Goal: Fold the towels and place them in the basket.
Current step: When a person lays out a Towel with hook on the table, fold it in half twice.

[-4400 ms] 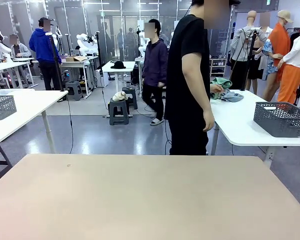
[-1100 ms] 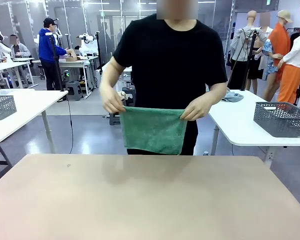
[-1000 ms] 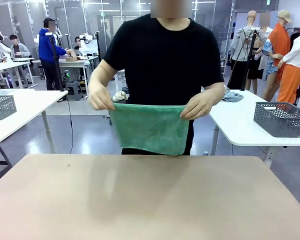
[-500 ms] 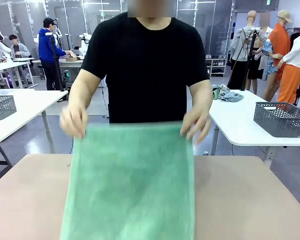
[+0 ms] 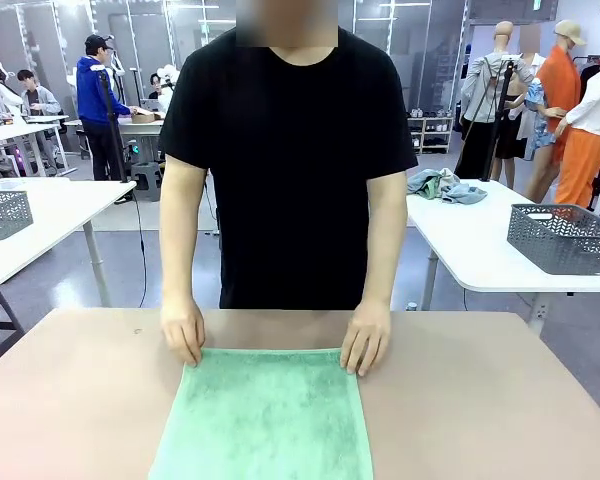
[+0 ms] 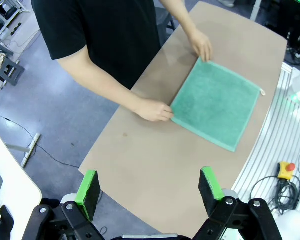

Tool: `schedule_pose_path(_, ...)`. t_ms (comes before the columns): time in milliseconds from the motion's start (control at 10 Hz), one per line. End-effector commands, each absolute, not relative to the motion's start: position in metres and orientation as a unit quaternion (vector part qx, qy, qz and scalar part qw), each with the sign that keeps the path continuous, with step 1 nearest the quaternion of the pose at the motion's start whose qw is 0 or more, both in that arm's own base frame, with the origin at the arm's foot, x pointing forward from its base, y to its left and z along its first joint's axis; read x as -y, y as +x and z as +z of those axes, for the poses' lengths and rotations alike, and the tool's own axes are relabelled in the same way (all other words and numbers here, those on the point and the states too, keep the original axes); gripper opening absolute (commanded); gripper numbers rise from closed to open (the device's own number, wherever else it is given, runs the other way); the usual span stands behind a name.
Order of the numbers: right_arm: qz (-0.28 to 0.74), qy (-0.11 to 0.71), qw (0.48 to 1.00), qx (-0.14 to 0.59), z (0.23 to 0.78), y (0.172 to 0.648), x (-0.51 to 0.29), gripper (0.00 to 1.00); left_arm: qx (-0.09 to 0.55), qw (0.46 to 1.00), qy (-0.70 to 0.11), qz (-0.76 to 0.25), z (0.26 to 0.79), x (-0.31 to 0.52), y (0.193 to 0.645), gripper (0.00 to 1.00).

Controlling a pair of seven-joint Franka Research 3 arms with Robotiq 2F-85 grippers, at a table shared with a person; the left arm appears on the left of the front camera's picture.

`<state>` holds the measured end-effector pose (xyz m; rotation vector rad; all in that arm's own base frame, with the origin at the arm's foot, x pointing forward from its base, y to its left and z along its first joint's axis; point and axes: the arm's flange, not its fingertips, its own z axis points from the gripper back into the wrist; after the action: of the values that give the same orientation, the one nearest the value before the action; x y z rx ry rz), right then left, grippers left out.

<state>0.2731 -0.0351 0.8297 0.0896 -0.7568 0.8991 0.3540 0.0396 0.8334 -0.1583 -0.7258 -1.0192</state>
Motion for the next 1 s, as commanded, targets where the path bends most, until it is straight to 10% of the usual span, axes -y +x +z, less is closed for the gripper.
schedule_pose_path(0, 0.426, 0.045, 0.829, 0.358, 0.8297, 0.2730, 0.0346, 1.00, 0.340, 0.808, -0.073, -0.476, 0.8329, -0.0397, 0.3534, 1.00)
schedule_pose_path(900, 0.426, 0.045, 0.829, 0.358, 0.8297, 0.2730, 0.0346, 1.00, 0.340, 0.808, -0.073, -0.476, 0.8329, -0.0397, 0.3534, 1.00)
